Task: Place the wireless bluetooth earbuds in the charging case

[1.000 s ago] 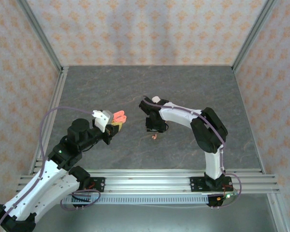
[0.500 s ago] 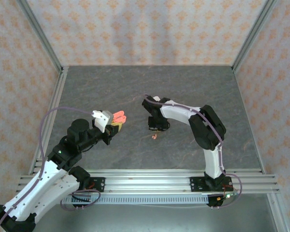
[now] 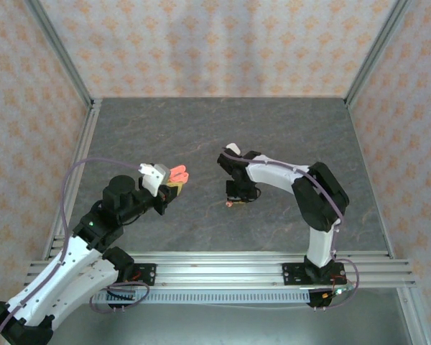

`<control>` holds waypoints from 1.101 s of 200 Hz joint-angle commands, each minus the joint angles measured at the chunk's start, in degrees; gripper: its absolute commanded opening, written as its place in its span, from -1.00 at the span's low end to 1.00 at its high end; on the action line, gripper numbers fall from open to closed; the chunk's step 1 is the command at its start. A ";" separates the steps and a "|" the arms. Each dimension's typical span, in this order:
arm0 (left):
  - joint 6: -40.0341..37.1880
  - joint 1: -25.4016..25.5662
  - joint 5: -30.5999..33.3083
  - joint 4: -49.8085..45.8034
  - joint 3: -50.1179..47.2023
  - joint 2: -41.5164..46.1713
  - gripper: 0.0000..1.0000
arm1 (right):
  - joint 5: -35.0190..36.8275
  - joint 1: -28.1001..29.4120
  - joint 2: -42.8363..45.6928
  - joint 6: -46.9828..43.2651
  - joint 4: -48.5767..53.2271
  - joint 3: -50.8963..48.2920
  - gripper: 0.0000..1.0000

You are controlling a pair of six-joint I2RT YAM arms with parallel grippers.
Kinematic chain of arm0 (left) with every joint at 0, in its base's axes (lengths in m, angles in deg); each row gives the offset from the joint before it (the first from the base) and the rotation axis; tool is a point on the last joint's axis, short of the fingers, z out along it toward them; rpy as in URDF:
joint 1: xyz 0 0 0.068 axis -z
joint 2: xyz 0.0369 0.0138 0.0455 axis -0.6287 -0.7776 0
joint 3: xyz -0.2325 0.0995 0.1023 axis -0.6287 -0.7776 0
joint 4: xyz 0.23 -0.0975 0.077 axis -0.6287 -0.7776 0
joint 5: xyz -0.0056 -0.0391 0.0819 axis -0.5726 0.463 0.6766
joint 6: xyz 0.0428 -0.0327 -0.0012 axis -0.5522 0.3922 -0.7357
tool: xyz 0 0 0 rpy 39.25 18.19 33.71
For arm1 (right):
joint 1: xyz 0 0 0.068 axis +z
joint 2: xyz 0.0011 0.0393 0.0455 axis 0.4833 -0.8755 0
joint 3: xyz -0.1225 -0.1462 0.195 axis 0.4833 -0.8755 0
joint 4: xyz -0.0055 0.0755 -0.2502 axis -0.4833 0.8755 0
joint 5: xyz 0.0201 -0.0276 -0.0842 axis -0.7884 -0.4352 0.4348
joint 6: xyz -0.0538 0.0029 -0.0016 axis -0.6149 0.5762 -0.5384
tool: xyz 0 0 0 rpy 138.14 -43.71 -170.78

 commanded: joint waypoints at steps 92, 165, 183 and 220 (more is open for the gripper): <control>0.50 0.31 -0.31 1.23 -0.99 2.37 -1.00 | -2.50 -0.80 -3.95 -5.12 -0.04 8.28 -0.81; 0.12 0.25 0.82 -0.35 -0.85 3.46 -1.00 | -2.91 -1.57 -7.75 -7.26 0.50 6.32 -0.84; 0.26 0.30 0.53 0.10 -1.03 3.23 -1.00 | -2.58 -1.55 -5.72 -6.63 0.41 3.68 -0.84; -0.27 0.30 0.20 0.42 -0.59 2.37 -1.00 | -3.49 -1.59 -1.16 -3.60 -0.33 -1.49 -0.84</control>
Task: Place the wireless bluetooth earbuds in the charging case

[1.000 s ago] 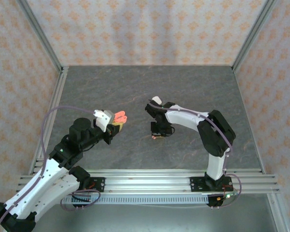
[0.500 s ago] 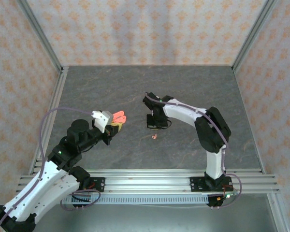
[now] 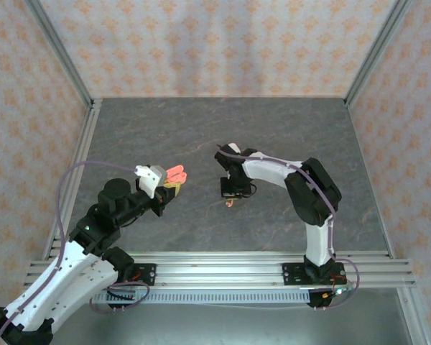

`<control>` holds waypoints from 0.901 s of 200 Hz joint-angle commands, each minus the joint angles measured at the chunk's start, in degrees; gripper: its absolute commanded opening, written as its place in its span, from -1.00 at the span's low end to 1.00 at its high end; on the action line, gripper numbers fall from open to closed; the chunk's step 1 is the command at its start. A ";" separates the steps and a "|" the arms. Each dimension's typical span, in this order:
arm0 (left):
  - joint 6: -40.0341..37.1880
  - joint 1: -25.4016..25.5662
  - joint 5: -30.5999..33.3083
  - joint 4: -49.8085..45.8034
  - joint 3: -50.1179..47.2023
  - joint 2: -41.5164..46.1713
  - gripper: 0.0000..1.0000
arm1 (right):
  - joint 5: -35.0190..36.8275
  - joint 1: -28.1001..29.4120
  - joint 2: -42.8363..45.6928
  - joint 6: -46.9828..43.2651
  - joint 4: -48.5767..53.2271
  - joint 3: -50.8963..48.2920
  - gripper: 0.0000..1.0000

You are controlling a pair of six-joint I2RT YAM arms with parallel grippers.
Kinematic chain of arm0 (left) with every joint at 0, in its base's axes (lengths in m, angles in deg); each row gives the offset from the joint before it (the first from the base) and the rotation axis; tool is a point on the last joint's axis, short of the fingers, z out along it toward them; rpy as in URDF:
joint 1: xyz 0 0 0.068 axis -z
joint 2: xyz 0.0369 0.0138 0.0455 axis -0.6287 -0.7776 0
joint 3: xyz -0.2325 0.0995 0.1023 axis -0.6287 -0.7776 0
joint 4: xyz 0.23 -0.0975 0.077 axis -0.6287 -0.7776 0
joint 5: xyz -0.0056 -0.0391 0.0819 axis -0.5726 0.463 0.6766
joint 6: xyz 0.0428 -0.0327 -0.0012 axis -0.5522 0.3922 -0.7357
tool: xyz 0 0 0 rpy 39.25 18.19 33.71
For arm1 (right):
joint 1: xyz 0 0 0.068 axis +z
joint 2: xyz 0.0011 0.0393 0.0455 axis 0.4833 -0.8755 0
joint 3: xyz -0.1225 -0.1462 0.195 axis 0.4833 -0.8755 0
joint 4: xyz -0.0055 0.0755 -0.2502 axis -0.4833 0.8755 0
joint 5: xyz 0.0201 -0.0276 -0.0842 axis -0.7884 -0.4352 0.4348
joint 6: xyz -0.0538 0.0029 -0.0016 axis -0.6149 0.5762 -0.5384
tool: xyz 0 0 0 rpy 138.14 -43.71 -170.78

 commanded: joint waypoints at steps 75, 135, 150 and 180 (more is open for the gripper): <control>-0.17 0.26 -0.17 0.37 -0.15 0.32 -1.00 | -2.93 1.78 7.93 7.36 2.04 -6.92 -0.82; -0.26 0.30 0.09 -0.17 0.02 0.82 -1.00 | -3.80 1.89 10.85 6.36 4.70 -3.54 -0.81; -0.24 0.34 0.05 -0.09 0.11 0.85 -1.00 | -2.75 1.91 10.58 3.93 6.87 -1.70 -0.77; -0.07 0.30 0.06 0.07 0.28 0.63 -1.00 | -4.96 1.95 9.05 -5.39 6.68 0.31 -0.17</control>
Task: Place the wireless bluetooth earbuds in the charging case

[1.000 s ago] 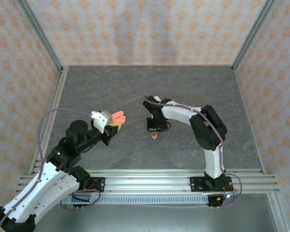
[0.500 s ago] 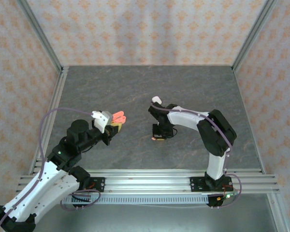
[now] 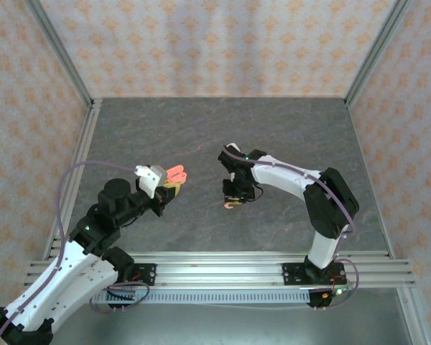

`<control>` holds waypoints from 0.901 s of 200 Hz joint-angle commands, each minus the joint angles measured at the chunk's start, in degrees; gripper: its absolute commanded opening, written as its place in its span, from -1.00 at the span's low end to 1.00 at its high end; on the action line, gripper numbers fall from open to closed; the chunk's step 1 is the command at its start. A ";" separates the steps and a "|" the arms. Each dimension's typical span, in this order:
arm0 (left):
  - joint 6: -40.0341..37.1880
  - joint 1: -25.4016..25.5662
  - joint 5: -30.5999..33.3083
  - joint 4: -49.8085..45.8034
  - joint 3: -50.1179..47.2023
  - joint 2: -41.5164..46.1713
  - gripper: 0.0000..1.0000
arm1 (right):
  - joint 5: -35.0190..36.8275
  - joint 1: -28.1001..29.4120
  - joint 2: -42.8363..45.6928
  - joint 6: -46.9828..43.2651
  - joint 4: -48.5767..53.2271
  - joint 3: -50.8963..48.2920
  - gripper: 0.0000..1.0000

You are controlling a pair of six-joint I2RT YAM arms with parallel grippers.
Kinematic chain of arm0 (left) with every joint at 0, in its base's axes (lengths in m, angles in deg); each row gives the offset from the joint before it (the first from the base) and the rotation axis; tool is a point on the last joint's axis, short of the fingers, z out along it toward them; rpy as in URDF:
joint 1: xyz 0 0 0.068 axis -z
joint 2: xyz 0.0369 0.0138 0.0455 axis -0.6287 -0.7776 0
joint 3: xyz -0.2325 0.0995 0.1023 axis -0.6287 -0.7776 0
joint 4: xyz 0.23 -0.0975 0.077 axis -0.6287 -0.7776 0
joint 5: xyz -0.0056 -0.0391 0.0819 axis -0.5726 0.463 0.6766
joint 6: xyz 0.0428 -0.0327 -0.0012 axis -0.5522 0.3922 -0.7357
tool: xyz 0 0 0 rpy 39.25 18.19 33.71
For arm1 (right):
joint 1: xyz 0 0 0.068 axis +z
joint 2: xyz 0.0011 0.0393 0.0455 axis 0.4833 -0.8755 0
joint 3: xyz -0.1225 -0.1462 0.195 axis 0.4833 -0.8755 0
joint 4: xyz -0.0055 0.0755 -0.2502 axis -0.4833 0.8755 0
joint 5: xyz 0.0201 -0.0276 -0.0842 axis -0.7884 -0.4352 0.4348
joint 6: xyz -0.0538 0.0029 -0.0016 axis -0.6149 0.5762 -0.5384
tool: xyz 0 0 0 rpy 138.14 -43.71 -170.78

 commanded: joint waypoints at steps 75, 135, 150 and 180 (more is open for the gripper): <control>-0.17 0.25 0.16 -0.38 1.34 -0.91 -1.00 | 1.48 0.82 -8.06 -30.17 6.24 8.43 0.09; -0.33 0.23 0.28 -0.18 1.47 -2.18 -1.00 | 1.96 1.38 -11.16 -35.36 6.54 10.43 0.00; -0.44 0.30 0.26 -0.36 1.75 -2.48 -1.00 | 2.24 1.57 -12.14 -35.82 6.76 10.92 -0.03; -0.67 0.29 0.56 -0.63 1.76 -2.47 -1.00 | 3.39 2.01 -13.89 -36.66 6.90 11.15 -0.07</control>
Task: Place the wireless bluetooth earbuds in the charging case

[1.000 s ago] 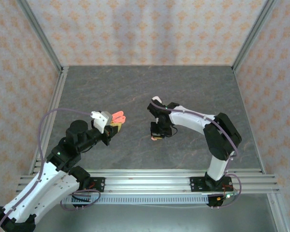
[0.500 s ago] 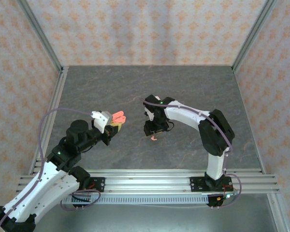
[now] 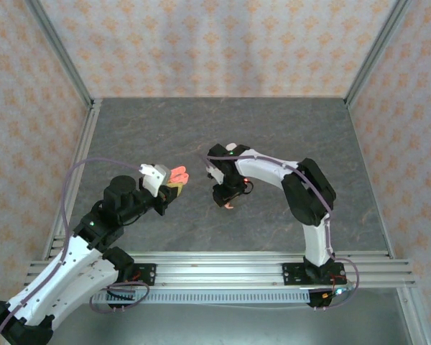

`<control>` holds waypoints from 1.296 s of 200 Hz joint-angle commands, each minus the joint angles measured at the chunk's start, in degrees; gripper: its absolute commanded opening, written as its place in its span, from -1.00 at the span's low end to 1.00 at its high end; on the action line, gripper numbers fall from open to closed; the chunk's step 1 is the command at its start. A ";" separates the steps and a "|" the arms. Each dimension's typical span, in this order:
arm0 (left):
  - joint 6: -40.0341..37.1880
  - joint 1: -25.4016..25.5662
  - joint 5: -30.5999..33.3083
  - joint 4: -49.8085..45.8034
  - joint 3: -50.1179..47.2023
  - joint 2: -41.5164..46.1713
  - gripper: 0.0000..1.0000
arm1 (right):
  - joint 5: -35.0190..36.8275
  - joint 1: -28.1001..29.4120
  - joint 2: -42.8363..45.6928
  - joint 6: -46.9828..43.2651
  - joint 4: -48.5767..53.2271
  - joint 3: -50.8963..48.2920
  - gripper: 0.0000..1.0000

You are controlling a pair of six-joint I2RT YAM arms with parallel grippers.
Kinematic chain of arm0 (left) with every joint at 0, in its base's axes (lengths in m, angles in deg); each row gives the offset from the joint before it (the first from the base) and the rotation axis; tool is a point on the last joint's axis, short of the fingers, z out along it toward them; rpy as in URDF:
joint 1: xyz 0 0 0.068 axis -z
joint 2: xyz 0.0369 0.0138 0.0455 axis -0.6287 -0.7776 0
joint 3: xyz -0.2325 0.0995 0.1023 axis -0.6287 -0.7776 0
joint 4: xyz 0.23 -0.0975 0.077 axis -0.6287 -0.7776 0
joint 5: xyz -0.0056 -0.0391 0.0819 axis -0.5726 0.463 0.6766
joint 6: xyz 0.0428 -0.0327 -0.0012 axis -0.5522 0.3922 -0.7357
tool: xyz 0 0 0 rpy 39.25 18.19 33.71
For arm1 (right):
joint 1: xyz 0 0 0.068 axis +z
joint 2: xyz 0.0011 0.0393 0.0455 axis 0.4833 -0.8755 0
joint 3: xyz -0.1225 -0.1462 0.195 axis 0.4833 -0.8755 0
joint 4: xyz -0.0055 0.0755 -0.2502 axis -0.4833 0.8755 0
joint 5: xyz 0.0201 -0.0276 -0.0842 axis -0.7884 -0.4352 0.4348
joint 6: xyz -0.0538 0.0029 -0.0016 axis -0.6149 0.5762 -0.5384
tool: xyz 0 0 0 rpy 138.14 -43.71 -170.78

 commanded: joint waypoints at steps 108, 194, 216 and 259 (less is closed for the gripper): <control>-0.60 0.29 0.64 -0.41 1.63 -0.04 -1.00 | 4.04 1.97 -3.78 0.44 2.64 -0.24 -0.37; -0.42 0.30 0.64 -0.41 1.62 0.13 -1.00 | 7.96 2.17 -0.91 8.94 2.90 -2.11 -0.60; -0.37 0.30 0.65 -0.44 1.57 0.39 -1.00 | 9.38 2.00 0.18 12.07 3.42 -1.62 -0.62; -0.46 0.27 0.49 0.44 1.53 0.40 -1.00 | 9.58 0.67 6.01 19.06 2.58 -0.77 -0.64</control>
